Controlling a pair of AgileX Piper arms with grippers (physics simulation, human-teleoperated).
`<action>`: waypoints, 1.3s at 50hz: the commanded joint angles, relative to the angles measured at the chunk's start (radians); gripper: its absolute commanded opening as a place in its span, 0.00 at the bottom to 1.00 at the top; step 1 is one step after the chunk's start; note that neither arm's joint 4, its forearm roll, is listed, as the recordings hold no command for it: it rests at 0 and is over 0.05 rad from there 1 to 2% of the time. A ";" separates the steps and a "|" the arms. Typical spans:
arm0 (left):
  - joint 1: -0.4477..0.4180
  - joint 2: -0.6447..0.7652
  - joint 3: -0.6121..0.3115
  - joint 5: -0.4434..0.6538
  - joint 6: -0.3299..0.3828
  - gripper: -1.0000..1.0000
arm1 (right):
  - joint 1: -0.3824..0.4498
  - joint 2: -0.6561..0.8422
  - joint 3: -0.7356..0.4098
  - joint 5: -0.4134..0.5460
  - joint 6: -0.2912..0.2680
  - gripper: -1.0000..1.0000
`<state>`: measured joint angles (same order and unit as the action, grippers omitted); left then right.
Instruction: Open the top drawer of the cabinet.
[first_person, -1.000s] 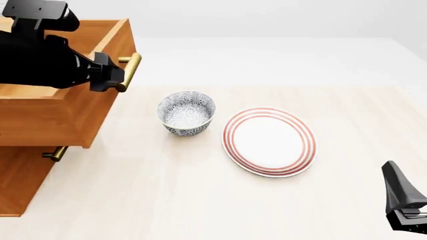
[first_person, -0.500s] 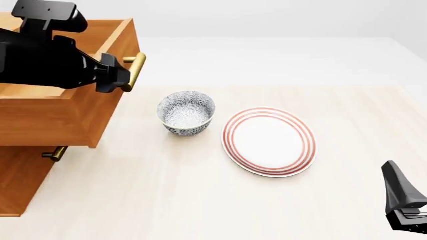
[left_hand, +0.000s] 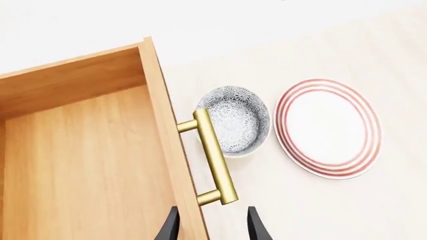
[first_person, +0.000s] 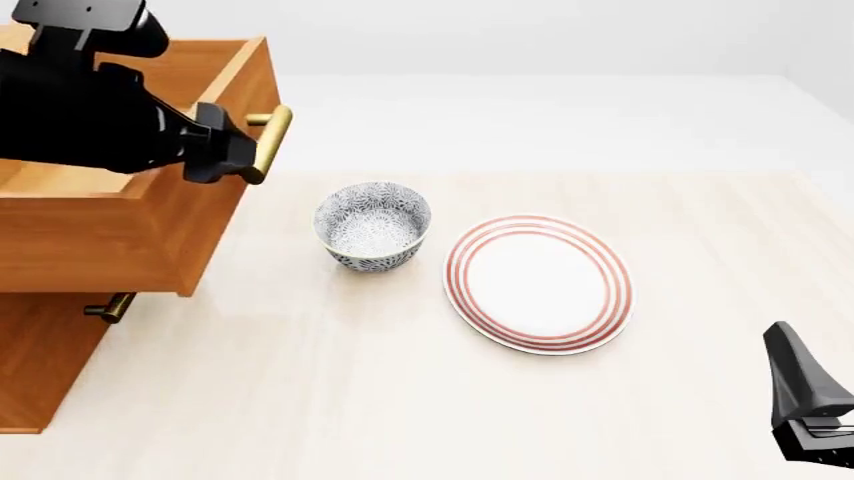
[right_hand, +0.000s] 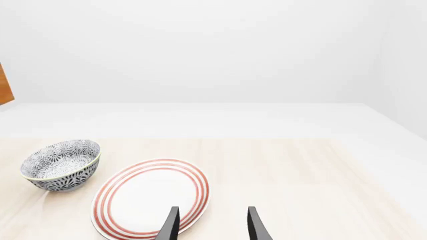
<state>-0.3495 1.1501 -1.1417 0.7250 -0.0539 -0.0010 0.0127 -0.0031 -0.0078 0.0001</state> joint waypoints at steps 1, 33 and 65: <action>-0.002 -0.026 -0.064 0.052 0.044 1.00 | 0.000 0.000 0.000 0.000 0.000 1.00; 0.063 -0.101 -0.179 0.161 0.094 1.00 | 0.000 0.000 0.000 0.000 0.000 1.00; 0.127 -0.306 -0.154 0.184 0.083 1.00 | 0.000 0.000 0.000 0.000 0.000 1.00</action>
<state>-0.2486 0.9006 -1.2949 0.8918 0.0291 -0.0010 0.0126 -0.0031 -0.0078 0.0001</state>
